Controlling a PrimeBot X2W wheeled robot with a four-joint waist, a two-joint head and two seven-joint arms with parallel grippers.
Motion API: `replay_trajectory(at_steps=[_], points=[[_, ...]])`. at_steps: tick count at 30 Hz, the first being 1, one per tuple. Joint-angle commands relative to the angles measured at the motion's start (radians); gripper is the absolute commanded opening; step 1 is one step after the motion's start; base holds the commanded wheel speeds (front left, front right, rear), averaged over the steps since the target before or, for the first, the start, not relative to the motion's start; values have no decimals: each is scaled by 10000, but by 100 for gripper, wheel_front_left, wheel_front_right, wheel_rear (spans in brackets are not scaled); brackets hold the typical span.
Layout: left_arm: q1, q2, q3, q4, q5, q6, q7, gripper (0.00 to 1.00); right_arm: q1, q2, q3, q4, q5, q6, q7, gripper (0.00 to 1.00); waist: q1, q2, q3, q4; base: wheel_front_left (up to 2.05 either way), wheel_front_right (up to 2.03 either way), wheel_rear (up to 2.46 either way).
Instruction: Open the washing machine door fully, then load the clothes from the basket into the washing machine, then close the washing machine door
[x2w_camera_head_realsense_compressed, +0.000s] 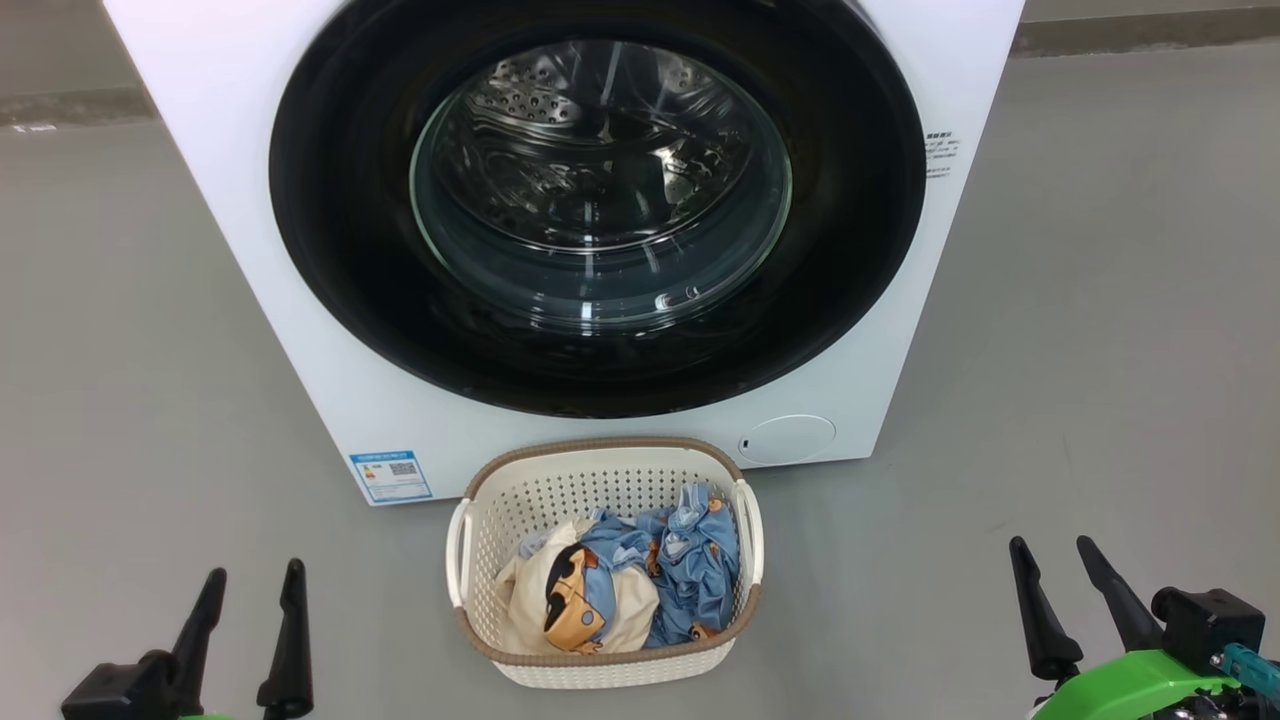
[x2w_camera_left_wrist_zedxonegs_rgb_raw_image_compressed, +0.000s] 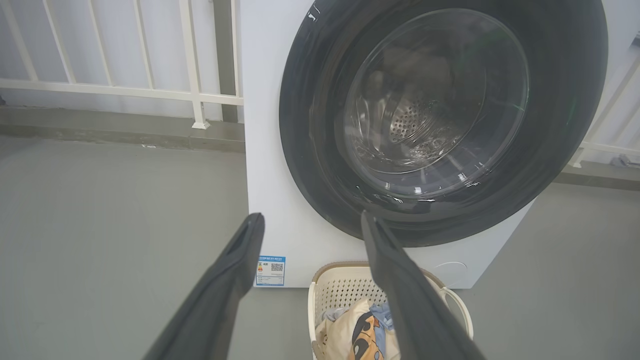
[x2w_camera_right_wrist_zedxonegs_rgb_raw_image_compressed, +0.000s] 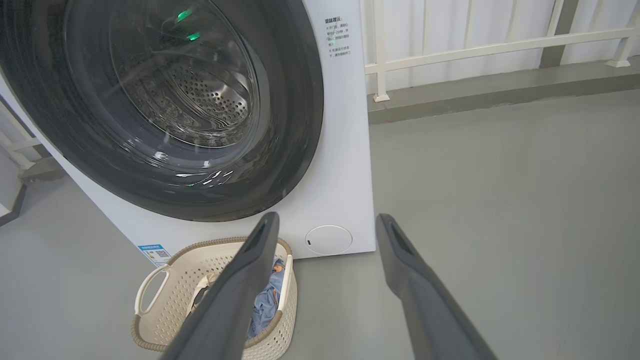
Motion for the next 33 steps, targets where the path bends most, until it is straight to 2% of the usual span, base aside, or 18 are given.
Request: replay_trajectory(at_steps=[1, 10, 19, 26, 33], points=[[-203, 262, 310, -172, -41, -17, -105, 100, -52, -88, 151, -277, -88, 16, -124, 100, 0, -1, 11, -4, 0, 0, 0], [-191, 290, 320, -106, -119, -17, -105, 100, 24, -30, 34, -330, -122, 16, -124, 100, 0, -1, 53, -12, 0, 0, 0], [-250, 186, 526, -31, 449, -17, -105, 100, -5, 11, 22, -384, -161, 16, -124, 100, 0, -1, 79, -2, 11, 11, -22], [-276, 180, 471, -23, 447, -17, -105, 100, -2, 50, 14, -397, -182, 16, -124, 100, 0, -1, 116, 2, 67, 67, -134], [-370, 201, 468, -34, 416, -17, -105, 100, -45, 123, -27, -432, -196, 16, -124, 100, 0, -1, 270, 31, 116, 116, -231]])
